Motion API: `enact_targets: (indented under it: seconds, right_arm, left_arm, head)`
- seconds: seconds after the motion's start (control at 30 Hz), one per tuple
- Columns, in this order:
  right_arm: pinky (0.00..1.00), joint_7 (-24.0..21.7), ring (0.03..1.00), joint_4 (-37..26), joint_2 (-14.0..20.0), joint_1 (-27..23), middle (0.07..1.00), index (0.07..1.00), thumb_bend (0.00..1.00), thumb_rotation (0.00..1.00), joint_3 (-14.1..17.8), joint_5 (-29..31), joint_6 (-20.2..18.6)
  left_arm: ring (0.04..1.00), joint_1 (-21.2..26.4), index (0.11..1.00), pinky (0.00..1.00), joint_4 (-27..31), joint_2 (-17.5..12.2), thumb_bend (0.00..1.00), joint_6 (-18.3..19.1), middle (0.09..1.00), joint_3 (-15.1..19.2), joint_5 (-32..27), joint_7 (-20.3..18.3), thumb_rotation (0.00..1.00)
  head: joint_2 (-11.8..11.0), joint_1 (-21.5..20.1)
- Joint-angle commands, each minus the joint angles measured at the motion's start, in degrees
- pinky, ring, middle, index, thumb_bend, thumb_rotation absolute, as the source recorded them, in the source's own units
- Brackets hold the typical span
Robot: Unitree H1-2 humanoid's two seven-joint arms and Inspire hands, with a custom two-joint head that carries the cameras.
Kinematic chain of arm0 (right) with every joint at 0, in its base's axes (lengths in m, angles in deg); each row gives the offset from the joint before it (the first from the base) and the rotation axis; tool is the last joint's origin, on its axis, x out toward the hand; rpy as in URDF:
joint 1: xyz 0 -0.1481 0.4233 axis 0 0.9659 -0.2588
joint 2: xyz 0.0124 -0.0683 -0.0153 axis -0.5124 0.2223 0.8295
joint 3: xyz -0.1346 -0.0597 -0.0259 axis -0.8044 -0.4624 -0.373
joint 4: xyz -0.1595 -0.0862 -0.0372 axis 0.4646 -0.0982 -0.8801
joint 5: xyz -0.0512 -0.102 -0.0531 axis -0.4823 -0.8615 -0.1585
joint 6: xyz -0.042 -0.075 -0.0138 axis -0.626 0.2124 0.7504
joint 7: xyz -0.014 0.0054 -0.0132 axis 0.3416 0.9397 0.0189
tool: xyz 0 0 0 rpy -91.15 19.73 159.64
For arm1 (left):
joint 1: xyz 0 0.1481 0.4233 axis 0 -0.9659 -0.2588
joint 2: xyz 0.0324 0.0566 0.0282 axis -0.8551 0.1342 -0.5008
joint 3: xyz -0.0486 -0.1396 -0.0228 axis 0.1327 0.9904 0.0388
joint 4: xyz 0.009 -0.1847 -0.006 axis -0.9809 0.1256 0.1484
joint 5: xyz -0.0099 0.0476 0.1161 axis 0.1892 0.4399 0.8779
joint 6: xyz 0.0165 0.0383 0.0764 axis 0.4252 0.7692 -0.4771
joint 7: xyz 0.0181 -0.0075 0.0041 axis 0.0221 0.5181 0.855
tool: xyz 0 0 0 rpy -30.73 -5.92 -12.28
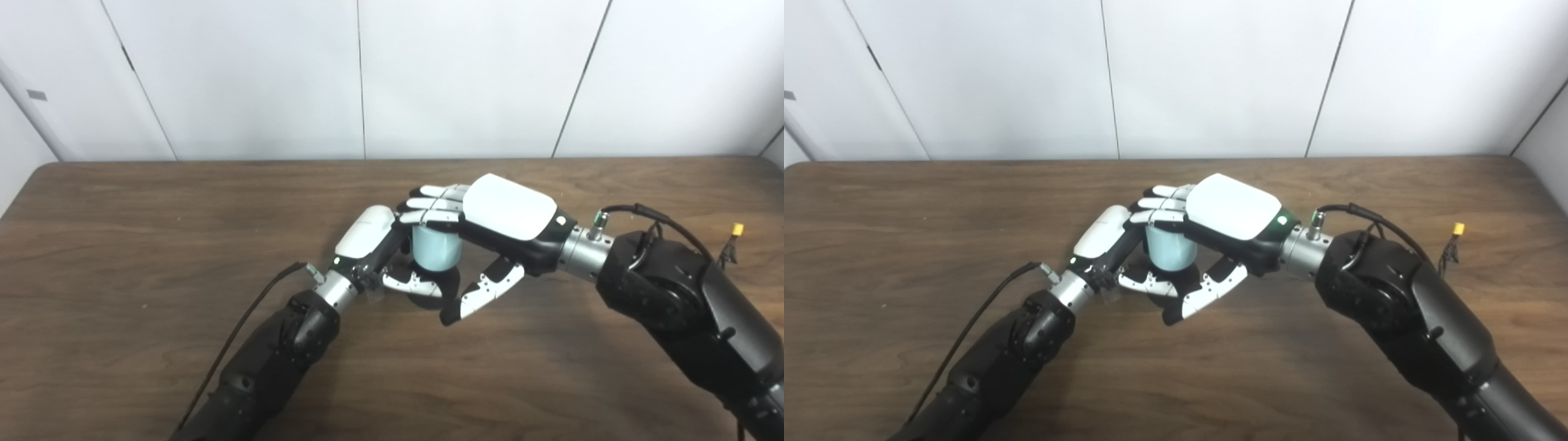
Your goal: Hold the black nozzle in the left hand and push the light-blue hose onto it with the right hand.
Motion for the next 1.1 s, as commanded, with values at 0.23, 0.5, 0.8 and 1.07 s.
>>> enact_targets:
  seconds: [0.23, 0.5, 0.8, 1.07]
  right_arm:
    - [0.84, -7.1, 0.909, 2.9, 2.4, 5.1, 0.882, 0.848, 0.84, 0.88, -4.4, -0.8, 0.2]
    - [0.84, -7.3, 0.908, 2.7, 2.2, 5.2, 0.882, 0.849, 0.85, 0.88, -4.7, -1.1, -0.1]
    - [0.87, -6.5, 0.961, 1.9, 2.5, 7.0, 0.972, 0.94, 0.83, 0.84, -4.8, -2.0, -0.8]
    - [0.92, -7.4, 1.0, 1.3, 2.5, 7.1, 1.0, 0.996, 0.83, 0.86, -5.4, -2.4, -2.5]
  left_arm:
    - [0.408, -6.0, 0.493, 0.34, -3.8, -1.3, 0.5, 3.2, 0.491, -0.8, 1.1, -1.8, 0.0]
    - [0.409, -6.2, 0.494, 0.35, -3.2, -1.3, 0.5, 3.6, 0.49, -0.8, 1.4, -1.9, 0.0]
    - [0.4, -6.3, 0.504, 0.34, -2.9, -1.2, 0.5, 4.2, 0.479, -0.7, 1.7, -2.2, 0.0]
    - [0.402, -6.3, 0.501, 0.35, -3.1, -1.3, 0.5, 3.6, 0.483, -0.8, 2.0, -1.6, 0.0]
  head:
    - [0.2, 0.4]
    - [0.4, 0.3]
    - [0.4, 0.2]
    - [0.5, 0.1]
